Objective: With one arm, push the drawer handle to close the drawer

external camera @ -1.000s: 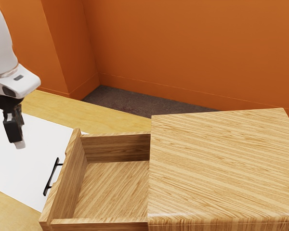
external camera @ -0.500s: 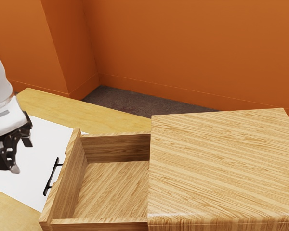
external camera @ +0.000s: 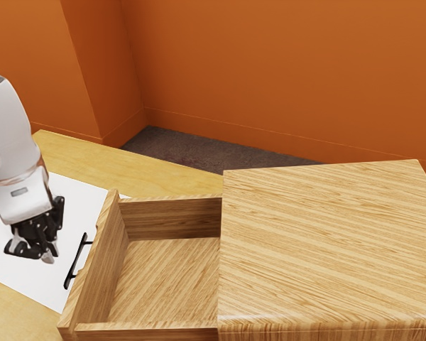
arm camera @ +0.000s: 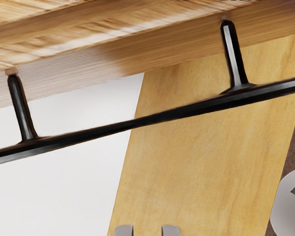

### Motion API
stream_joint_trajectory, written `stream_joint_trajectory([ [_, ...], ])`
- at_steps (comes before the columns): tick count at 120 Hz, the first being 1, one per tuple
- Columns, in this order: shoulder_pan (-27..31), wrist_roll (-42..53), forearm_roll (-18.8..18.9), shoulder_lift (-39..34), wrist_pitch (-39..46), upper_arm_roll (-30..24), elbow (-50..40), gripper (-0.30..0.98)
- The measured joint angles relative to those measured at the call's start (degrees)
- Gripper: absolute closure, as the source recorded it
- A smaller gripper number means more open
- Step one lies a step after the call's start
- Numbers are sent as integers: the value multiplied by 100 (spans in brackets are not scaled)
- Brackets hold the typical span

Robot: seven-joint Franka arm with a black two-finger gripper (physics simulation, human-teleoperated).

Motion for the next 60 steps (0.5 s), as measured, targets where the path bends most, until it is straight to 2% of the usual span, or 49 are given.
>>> stream_joint_trajectory([
  [27,14,206,-287,-12,76,-194,-15,77],
  [60,41,342,-441,205,159,-269,108,78],
])
